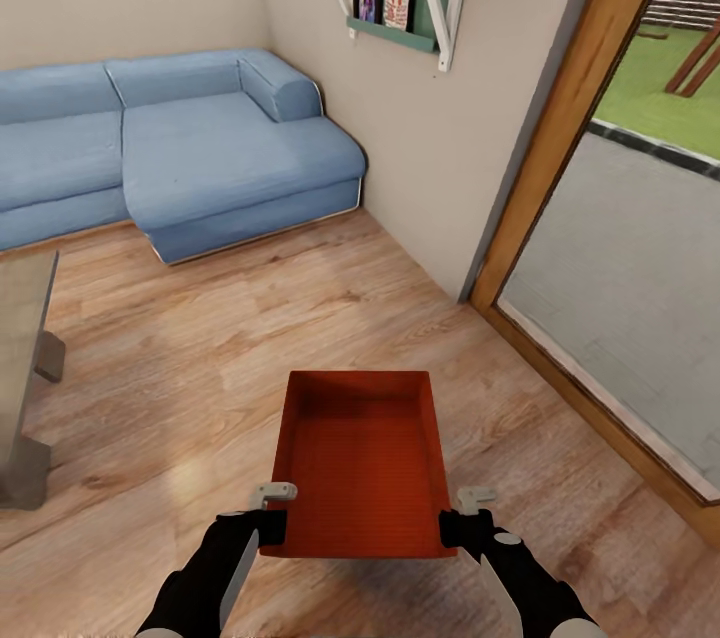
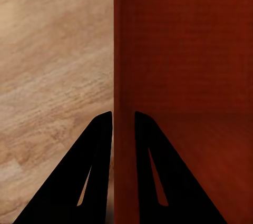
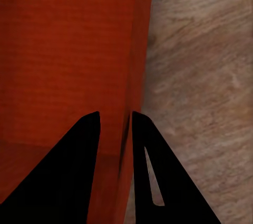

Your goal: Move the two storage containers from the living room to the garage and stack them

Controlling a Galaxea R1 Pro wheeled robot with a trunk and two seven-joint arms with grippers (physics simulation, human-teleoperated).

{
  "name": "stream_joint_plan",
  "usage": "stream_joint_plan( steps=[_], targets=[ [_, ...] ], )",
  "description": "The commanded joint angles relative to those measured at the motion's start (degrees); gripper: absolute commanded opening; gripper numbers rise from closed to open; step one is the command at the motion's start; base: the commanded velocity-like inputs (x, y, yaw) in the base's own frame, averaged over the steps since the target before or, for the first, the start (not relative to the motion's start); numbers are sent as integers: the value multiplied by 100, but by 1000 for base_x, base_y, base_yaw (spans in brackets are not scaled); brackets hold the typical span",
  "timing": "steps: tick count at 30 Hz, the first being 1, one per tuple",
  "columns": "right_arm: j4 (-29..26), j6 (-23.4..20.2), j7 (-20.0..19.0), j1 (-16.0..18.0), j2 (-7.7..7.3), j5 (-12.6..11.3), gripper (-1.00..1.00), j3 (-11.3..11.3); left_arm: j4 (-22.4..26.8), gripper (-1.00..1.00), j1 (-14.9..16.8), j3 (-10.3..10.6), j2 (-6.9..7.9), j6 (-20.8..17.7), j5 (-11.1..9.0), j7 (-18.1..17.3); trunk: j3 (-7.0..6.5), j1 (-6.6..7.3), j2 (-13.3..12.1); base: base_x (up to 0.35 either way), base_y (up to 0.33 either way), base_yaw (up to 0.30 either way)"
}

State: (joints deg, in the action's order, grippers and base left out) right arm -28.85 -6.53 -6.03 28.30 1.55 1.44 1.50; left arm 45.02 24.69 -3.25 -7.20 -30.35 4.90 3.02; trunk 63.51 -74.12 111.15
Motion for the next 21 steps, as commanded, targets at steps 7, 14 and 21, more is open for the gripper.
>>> stream_joint_plan(
  steps=[7,14,21],
  targets=[
    [-15,-32,21,0,-6,67,-100,-9,6,-100,3,-18,-1,-39,187,24,-125,155,-281,0,0,278],
    [-15,-32,23,0,-6,67,-100,-9,6,-100,2,-18,-1,-37,187,24,-267,309,-561,0,0,296],
    [-15,-32,23,0,-6,67,-100,-9,6,-100,2,-18,-1,-39,187,26,-411,462,-842,0,0,297]
  ],
)
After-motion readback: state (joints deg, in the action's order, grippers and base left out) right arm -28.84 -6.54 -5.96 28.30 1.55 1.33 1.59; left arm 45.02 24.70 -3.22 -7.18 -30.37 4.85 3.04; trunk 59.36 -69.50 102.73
